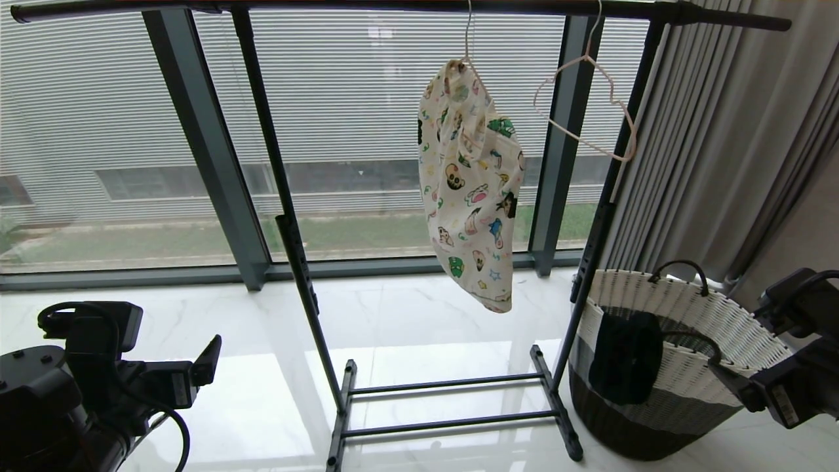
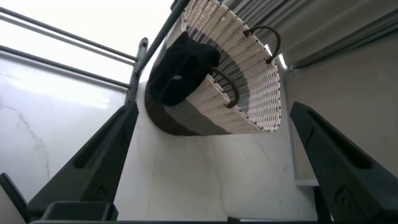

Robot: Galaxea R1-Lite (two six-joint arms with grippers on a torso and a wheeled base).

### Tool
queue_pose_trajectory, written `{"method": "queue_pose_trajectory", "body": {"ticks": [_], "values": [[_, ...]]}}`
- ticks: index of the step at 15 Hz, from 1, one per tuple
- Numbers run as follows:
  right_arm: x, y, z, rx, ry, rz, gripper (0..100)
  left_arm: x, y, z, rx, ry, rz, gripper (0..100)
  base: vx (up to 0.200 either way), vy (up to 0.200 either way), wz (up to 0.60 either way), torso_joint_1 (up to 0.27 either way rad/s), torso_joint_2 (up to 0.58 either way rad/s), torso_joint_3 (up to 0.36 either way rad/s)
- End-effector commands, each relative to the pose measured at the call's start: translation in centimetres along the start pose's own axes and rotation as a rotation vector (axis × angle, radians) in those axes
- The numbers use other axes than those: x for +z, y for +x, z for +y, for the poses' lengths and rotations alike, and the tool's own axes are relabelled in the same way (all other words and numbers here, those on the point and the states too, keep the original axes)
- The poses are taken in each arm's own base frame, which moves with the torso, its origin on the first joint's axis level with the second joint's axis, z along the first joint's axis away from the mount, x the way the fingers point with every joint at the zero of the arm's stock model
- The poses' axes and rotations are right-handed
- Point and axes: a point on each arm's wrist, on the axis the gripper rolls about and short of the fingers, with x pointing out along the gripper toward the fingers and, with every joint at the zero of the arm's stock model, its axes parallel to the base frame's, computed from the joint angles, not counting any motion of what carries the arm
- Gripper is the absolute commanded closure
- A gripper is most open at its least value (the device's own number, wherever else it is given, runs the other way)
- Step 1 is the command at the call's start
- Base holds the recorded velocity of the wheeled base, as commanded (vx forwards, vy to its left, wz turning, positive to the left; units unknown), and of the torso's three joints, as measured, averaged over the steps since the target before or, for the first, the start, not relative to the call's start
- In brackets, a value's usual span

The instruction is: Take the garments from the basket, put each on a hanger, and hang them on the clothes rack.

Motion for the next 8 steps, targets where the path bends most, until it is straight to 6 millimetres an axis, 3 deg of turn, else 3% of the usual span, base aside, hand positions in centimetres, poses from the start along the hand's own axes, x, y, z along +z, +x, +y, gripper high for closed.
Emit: {"method": "queue_pose_trajectory", "body": {"ticks": [1, 4, 8], "values": [[0.0, 0.0, 0.0, 0.000, -0.001, 0.000, 0, 0.0, 0.0, 0.0, 0.000, 0.000, 0.000, 0, 0.000, 0.000, 0.00, -0.159, 0.45, 0.295], [0.0, -0.1, -0.1, -0.001, 0.006, -0.006, 0, 0.0, 0.0, 0.0, 0.000, 0.000, 0.002, 0, 0.000, 0.000, 0.00, -0.124, 0.42, 0.290], [-1.4, -0.8, 0.1, -0.001, 0.095, 0.006, 0, -0.1, 0.1, 0.1, 0.007, -0.001, 0.005, 0, 0.000, 0.000, 0.00, -0.026, 0.09, 0.065]]}}
